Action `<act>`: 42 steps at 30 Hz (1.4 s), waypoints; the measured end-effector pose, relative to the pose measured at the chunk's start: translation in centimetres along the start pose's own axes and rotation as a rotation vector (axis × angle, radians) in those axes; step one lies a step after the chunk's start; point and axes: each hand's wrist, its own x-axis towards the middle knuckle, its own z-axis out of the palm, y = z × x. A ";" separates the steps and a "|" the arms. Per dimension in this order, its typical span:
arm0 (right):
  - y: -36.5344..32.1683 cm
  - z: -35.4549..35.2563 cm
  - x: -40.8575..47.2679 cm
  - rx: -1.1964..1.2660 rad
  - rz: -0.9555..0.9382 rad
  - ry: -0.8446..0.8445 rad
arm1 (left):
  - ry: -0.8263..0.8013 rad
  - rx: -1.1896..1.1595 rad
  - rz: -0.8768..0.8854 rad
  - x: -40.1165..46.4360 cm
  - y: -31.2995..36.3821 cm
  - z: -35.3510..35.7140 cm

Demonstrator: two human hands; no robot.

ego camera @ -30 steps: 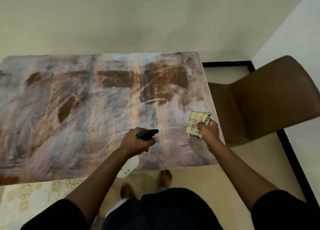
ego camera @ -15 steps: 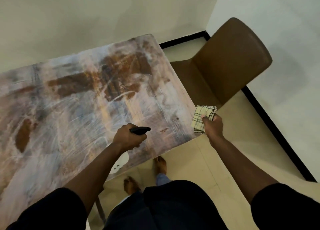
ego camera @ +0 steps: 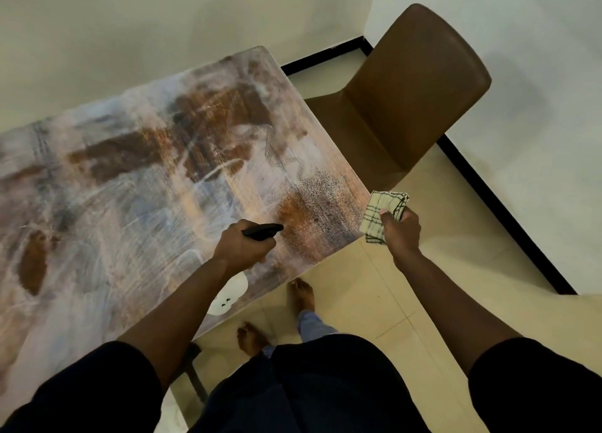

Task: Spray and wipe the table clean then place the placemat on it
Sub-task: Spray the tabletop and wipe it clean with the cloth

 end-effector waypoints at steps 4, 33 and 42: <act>0.5 0.4 -0.6 -0.004 0.007 0.003 | 0.000 -0.024 0.021 0.0 -0.2 -0.1; -2.8 9.2 -5.8 -0.638 -0.622 -0.092 | -0.014 0.077 -0.201 -7.5 -11.5 -5.6; 3.5 13.9 -7.9 -0.872 -0.692 -0.411 | -0.011 -0.003 -0.227 -9.7 -15.1 -5.5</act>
